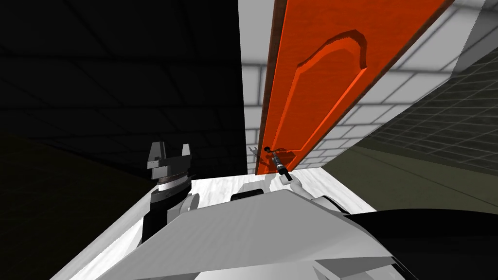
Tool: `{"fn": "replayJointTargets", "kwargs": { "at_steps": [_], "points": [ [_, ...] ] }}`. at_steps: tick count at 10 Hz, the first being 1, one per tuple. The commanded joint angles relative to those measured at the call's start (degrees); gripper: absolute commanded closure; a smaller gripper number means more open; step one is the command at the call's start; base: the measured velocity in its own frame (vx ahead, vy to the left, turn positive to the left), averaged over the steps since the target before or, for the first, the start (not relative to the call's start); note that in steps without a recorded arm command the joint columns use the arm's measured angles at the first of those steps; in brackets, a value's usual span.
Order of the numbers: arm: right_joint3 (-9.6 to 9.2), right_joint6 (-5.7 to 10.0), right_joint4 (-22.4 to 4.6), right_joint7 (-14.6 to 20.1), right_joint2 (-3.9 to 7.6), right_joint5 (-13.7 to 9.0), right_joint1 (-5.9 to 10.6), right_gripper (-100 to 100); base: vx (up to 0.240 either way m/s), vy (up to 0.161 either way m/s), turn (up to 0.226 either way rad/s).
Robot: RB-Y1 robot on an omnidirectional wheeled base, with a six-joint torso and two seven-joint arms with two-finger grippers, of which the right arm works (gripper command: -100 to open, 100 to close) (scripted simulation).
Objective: Pull the door open
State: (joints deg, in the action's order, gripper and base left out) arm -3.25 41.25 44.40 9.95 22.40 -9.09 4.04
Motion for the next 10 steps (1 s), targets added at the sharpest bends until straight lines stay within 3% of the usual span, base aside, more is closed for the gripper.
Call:
{"fn": "replayJointTargets", "kwargs": {
  "at_steps": [1, 9, 10],
  "points": [
    [1.60, -0.17, -0.8, -0.8, -0.08, -0.7, 0.25, -100, 0.041, -0.048, 0.197],
    [9.34, -0.06, -6.6, -4.1, -0.64, -3.8, 2.30, -100, 0.031, -0.045, 0.229],
    [8.55, 0.28, -6.7, -3.6, -0.50, -3.5, 2.27, -100, 0.013, -0.026, 0.044]
  ]
}}
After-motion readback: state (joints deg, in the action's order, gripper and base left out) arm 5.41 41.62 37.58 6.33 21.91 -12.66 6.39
